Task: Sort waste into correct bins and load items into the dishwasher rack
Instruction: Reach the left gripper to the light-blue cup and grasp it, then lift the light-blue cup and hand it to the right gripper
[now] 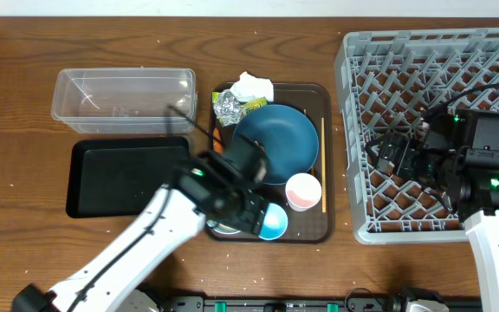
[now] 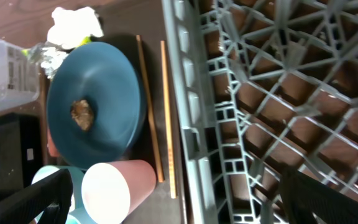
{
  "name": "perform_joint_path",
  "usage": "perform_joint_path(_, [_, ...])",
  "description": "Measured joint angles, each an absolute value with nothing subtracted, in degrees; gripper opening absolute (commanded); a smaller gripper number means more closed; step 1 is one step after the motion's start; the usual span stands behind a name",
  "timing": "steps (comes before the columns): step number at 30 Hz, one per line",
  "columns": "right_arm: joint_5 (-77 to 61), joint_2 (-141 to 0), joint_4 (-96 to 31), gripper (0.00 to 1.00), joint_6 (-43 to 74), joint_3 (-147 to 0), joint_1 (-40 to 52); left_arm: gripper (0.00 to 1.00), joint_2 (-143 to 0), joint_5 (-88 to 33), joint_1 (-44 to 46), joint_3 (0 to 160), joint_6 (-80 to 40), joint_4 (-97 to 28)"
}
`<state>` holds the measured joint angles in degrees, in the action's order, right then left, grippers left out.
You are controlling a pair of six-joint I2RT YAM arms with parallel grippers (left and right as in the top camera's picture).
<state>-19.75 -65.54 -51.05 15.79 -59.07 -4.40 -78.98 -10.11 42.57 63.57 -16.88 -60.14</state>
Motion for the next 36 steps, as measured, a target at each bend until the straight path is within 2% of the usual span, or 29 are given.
perform_joint_path(6, [-19.6, -65.5, -52.4, 0.99, 16.1, -59.1, -4.4, 0.70, -84.3, -3.7, 47.3, 63.5, -17.7, -53.2])
perform_joint_path(8, [-19.6, -65.5, -52.6, 0.99, 16.1, -59.1, -4.4, 0.64, -86.6, -3.0, 47.9, 63.5, -17.8, -51.7])
perform_joint_path(11, [-19.6, -65.5, -52.8, 0.99, 16.1, -59.1, -4.4, 0.41, -89.7, -2.5, 48.2, 63.5, -17.8, -51.4])
perform_joint_path(14, [-19.6, -65.5, -53.1, 0.99, 16.1, -59.1, -4.4, 0.28, -92.6, -2.1, 48.2, 63.5, -18.0, -51.4])
perform_joint_path(15, [-19.6, -65.5, -53.2, 0.99, 16.1, -59.1, -4.4, 0.20, -93.4, -2.1, 48.2, 63.4, -18.1, -51.3])
perform_joint_path(16, [-19.6, -65.5, -53.4, 0.99, 16.1, -59.1, -4.4, 0.06, -94.0, -2.1, 48.2, 63.4, -18.0, -51.2])
perform_joint_path(24, [-19.6, -65.5, -53.4, 0.99, 16.1, -59.1, -4.4, 0.06, -93.9, -1.7, 48.2, 63.4, -18.0, -54.6])
perform_joint_path(30, [-19.6, -65.5, -53.4, 0.99, 16.1, -59.1, -4.4, 0.06, -82.6, -1.7, 45.7, 65.0, -18.0, -60.4])
perform_joint_path(32, [-19.8, -65.5, -53.3, 0.96, 16.1, -59.1, -4.4, 0.06, -77.2, -2.2, 42.6, 66.0, -18.1, -59.5])
perform_joint_path(36, [-24.6, -65.5, -52.5, 0.81, 14.8, -59.1, -4.4, 0.06, -67.4, -9.8, 33.0, 66.9, -17.6, -54.3])
